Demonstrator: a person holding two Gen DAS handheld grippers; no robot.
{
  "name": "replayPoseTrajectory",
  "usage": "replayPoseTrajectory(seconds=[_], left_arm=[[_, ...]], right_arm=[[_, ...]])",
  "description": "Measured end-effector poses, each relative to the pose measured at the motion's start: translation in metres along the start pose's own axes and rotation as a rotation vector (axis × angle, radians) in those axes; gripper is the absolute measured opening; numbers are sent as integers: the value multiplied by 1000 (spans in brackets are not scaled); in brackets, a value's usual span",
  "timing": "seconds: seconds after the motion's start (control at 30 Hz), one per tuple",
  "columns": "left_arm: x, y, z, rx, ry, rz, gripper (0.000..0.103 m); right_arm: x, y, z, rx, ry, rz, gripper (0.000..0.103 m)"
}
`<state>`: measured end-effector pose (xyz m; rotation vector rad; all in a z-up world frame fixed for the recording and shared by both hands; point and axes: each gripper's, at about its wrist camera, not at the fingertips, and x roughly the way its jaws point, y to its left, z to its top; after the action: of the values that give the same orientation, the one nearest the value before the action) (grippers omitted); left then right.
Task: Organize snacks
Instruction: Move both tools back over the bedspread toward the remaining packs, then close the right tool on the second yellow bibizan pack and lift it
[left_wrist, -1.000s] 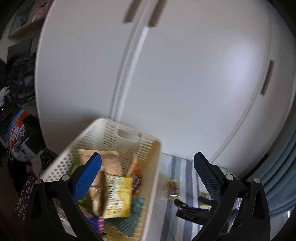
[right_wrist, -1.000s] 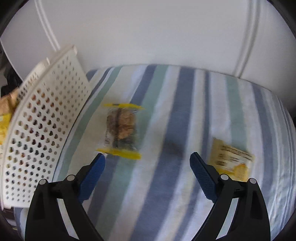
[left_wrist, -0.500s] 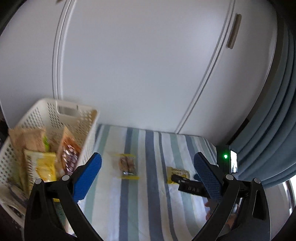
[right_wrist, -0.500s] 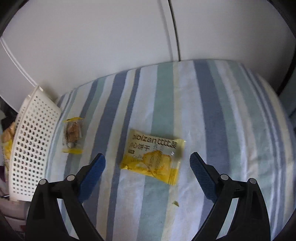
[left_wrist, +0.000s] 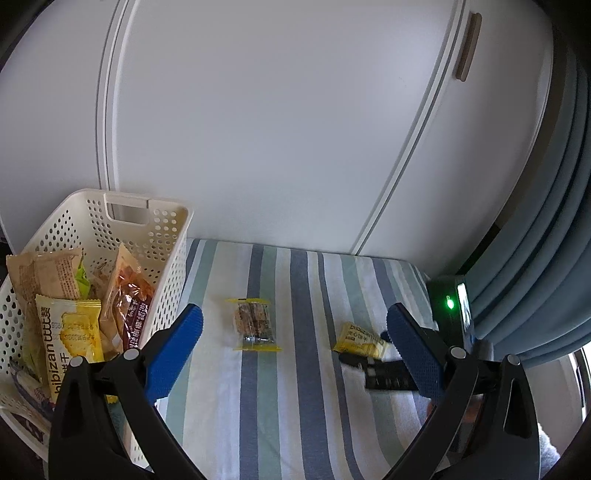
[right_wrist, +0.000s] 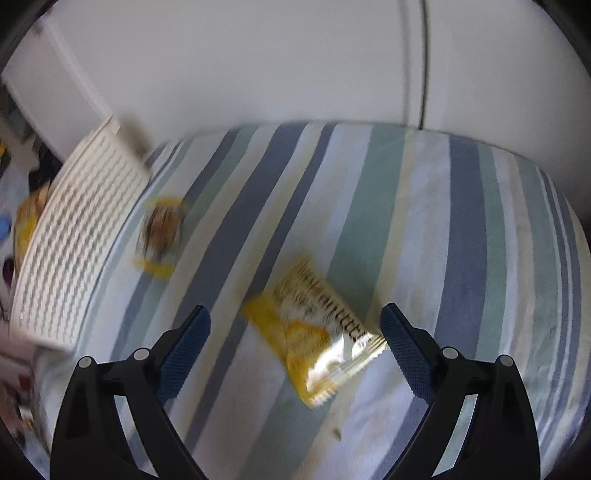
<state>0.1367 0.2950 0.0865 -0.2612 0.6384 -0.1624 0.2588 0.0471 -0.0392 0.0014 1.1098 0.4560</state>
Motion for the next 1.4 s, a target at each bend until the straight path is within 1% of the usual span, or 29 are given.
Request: replayPoseTrajectory(seconds=[0.1,0.2,0.23,0.37,0.4,0.5,0.57,0.6,0.73,0.87,1.07,1.2,1.4], left_arm=[[-1,0,0,0,-5,4,101],[-1,1,0,0,-3,9,101],[0,1,0,0,-2,11,101],[3,4,-1,-2,5,19,101],[4,4,-1,-2,8,21,101],[6,4,-1,3,12,22,101],[8,2,-2,15,14,22,101],[8,2,-2,18,15,22,101],[10,1,-3,24,20,26,101],[13,1,-3,26,24,32,101],[21,-5,-7,50,40,47,101],[29,-14,-14,88,53,76,101],[46,-32,-26,189,86,136,101]], right_arm=[[-5,6,-15,-69,38,-8,93],[-7,15,-23,-96,37,-40,93],[-6,18,-23,-97,34,-66,91],[-5,22,-22,-127,37,-182,78],[-6,25,-22,-138,35,-190,74],[0,34,-19,-140,30,-182,67],[-5,32,-21,-127,23,-185,54],[-7,30,-22,-109,20,-186,49],[-13,20,-23,-62,10,-146,48],[-13,18,-22,-23,2,-140,48],[-29,-2,-28,81,-39,-122,48],[-29,-4,-25,93,-64,-123,48],[-51,-3,-28,78,-120,-158,48]])
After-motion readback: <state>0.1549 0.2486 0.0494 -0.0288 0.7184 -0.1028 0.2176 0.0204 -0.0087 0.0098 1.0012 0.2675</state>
